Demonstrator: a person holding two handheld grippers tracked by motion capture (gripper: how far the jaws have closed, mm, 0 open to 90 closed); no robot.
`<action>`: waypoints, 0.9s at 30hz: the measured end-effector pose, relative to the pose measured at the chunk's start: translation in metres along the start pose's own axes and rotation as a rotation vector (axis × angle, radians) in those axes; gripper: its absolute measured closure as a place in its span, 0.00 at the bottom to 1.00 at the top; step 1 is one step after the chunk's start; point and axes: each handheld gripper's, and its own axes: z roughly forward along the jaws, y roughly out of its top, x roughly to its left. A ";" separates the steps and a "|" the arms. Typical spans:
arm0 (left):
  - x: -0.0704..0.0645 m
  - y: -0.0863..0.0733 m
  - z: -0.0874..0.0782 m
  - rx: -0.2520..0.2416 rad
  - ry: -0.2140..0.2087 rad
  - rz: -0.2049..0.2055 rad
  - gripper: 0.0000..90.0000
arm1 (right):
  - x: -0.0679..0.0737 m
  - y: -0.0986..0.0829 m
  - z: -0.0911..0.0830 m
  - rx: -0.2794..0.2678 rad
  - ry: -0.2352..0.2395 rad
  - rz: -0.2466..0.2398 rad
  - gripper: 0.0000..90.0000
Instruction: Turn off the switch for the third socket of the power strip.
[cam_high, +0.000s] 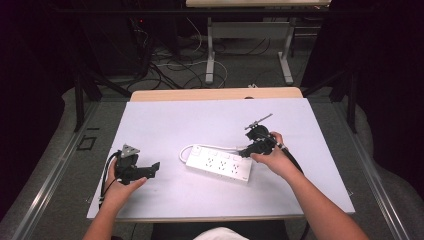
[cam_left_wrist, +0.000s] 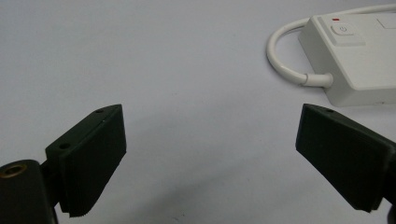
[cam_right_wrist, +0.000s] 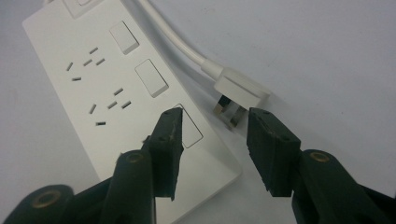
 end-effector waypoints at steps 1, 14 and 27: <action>0.000 0.000 0.000 0.000 0.002 -0.001 0.09 | 0.000 0.000 0.000 0.000 0.000 0.000 0.59; 0.000 0.000 0.000 0.002 0.004 0.002 0.09 | -0.003 0.002 -0.007 -0.037 -0.034 0.009 0.41; 0.000 0.000 0.000 0.001 -0.002 0.000 0.09 | -0.005 0.000 -0.010 -0.074 -0.075 0.010 0.36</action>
